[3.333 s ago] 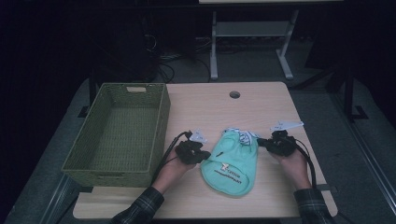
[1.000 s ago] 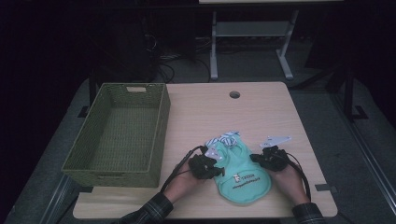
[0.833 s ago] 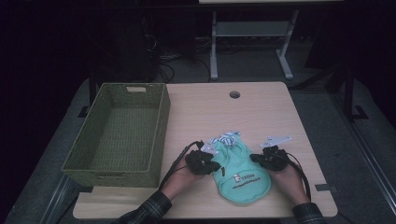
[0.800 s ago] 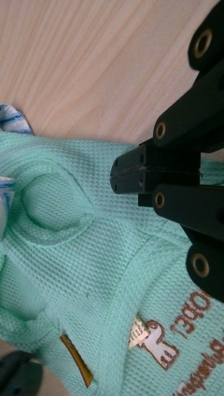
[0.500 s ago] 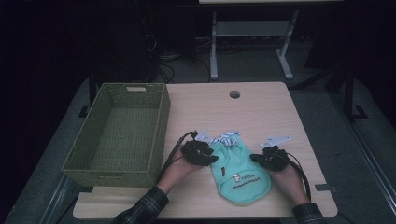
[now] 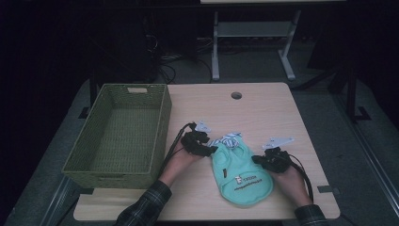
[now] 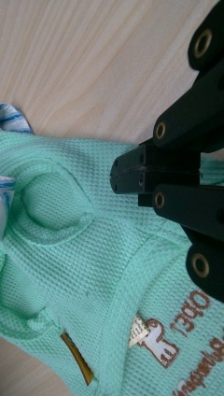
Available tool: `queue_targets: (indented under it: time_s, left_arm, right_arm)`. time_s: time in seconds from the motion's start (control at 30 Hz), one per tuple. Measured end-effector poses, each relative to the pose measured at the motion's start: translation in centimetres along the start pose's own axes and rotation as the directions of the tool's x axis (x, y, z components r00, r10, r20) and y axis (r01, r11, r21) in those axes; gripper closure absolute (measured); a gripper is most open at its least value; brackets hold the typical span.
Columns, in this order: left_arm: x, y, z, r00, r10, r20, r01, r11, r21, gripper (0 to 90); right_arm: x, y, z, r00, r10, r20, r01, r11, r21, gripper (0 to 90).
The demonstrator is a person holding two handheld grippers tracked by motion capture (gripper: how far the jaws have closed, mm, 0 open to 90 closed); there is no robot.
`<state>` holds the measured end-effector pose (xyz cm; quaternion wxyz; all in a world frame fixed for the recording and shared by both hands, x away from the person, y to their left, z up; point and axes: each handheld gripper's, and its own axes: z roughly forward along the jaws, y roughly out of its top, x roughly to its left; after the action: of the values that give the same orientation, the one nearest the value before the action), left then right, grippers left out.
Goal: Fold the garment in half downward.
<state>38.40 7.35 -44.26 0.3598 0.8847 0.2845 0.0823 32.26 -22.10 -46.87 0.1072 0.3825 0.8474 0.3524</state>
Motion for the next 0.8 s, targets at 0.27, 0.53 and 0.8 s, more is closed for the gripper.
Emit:
queue_targets:
  time_s: [0.27,0.53,0.8]
  left_arm:
    - [0.7,-0.6,1.6,1.0000,-0.003,-0.008,0.003,0.9983,0.059,44.4]
    - [0.6,-0.8,1.8,0.9995,0.028,-0.013,-0.027,0.9966,0.078,50.9]
    - [0.4,-0.8,1.7,0.9991,0.037,0.019,-0.038,0.9963,0.076,74.8]
  right_arm:
    - [0.0,0.0,0.0,1.0000,-0.001,-0.002,0.001,1.000,0.000,90.0]
    - [0.0,0.0,0.0,1.0000,-0.003,-0.002,0.003,1.000,0.001,90.0]
    - [0.0,0.0,0.0,1.0000,0.002,-0.005,-0.002,1.000,0.001,89.9]
